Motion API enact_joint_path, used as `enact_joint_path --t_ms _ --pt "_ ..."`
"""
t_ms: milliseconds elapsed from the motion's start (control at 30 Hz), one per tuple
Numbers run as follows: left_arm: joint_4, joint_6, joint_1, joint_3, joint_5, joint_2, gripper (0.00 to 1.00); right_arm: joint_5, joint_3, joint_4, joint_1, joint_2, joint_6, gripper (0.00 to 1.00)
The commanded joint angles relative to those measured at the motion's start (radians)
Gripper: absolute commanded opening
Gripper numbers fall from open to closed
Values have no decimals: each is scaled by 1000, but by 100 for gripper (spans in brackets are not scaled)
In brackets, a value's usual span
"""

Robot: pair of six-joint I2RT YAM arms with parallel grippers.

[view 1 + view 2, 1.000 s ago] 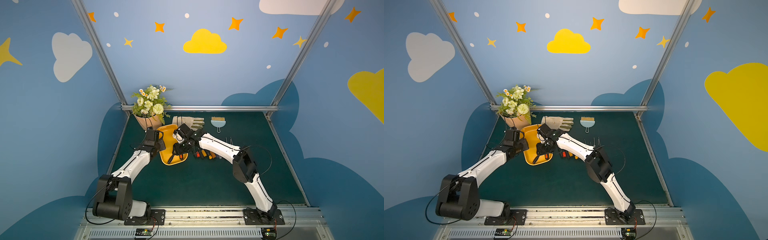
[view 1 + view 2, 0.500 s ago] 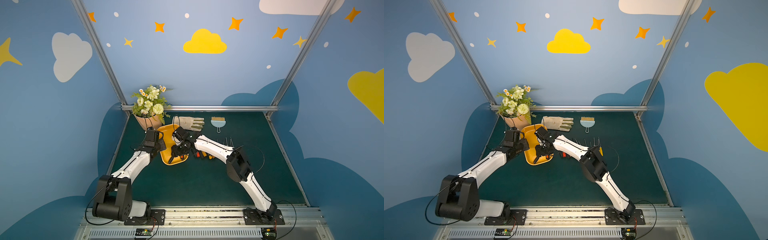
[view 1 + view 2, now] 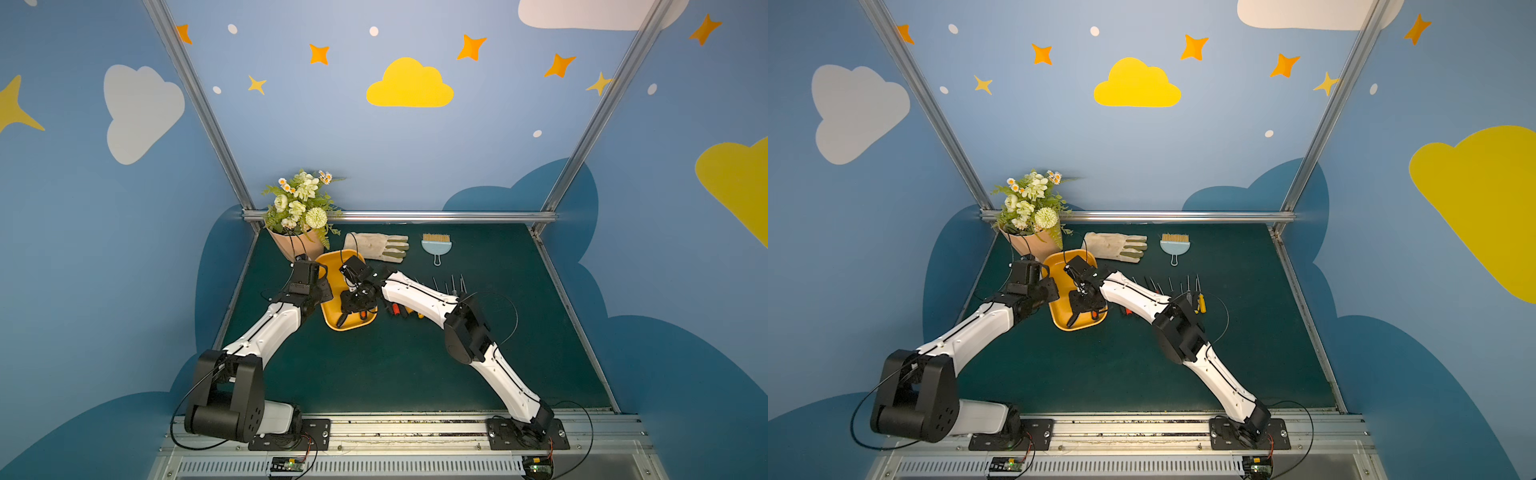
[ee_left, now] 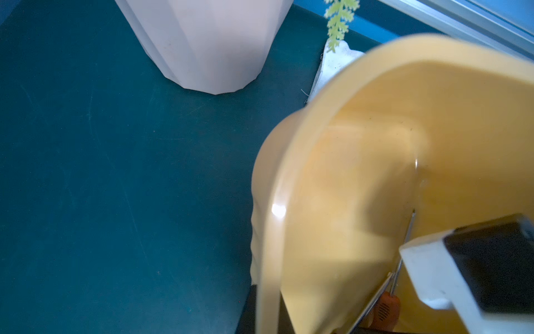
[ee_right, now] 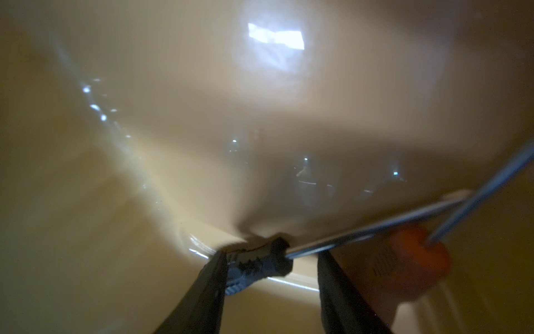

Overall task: Take out the screwdriver from the storage box
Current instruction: Pick up the screwdriver from the storage box.

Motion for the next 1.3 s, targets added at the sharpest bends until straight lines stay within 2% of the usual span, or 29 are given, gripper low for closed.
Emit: enact_joint_path --t_ms 0,200,467,700,833,1000,1167,1267 --pt "47 -21 -4 1 34 -27 2 57 48 -61 10 51 35 45" --pt "50 -28 -4 4 43 -28 2 111 83 -46 20 81 14 43" --pt "41 -25 -4 6 36 -45 2 105 81 -1 29 72 -49 23" --pt "35 -25 -4 4 21 -51 2 110 6 61 33 8 -103 10" --pt "32 -23 -4 7 17 -51 2 98 -14 90 33 -1 -125 12" --pt "30 -22 -4 9 14 -53 2 66 -7 49 33 20 -112 35" --pt "27 -23 -4 5 10 -60 2 85 32 -21 35 59 -114 38" --pt "24 -23 -4 6 8 -61 2 89 65 -55 34 82 -114 33"
